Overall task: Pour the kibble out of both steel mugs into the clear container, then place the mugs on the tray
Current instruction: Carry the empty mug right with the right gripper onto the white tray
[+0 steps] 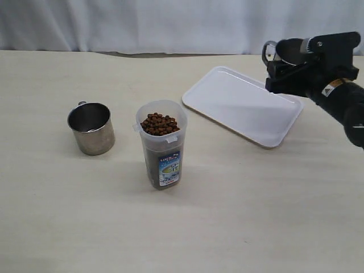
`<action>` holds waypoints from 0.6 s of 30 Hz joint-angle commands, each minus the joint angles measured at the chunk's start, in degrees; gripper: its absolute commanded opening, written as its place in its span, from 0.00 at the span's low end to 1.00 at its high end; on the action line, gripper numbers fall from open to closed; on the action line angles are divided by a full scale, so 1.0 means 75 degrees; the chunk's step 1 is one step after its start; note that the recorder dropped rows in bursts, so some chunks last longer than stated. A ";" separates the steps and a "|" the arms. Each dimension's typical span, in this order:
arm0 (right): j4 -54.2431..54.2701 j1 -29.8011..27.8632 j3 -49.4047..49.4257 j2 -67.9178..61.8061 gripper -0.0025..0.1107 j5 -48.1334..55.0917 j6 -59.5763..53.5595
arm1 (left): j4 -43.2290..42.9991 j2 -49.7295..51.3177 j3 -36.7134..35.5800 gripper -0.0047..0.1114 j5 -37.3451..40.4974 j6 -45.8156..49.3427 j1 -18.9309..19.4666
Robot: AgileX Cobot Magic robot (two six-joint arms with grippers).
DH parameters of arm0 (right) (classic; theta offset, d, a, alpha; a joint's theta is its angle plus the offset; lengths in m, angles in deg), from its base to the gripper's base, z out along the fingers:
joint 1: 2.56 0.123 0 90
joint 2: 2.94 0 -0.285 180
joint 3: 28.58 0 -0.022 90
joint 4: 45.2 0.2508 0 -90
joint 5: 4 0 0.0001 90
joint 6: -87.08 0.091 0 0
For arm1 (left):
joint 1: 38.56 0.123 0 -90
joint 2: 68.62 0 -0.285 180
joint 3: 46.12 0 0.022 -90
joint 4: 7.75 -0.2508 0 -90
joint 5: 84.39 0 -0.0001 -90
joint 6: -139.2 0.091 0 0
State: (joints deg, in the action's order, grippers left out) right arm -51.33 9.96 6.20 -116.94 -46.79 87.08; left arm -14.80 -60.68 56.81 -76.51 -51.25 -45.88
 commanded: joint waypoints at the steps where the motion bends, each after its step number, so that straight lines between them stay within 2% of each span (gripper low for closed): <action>1: -0.0465 -0.0063 -0.0756 -0.1178 0.07 -0.0402 0.0230 | 0.0045 -0.0020 -0.0019 0.04 -0.0094 -0.0015 0.0000; 7: -0.0471 -0.0273 -0.1449 -0.2147 0.07 -0.0263 0.0290 | 0.0045 -0.0020 -0.0019 0.04 -0.0094 -0.0015 0.0000; 18: -0.0471 -0.0436 -0.1529 -0.2801 0.07 -0.0801 0.0338 | 0.0045 -0.0020 -0.0019 0.04 -0.0094 -0.0015 0.0000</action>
State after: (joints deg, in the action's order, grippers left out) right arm -54.50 7.39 -5.02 -137.24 -49.49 89.57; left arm -14.80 -60.68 56.81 -76.51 -51.25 -45.88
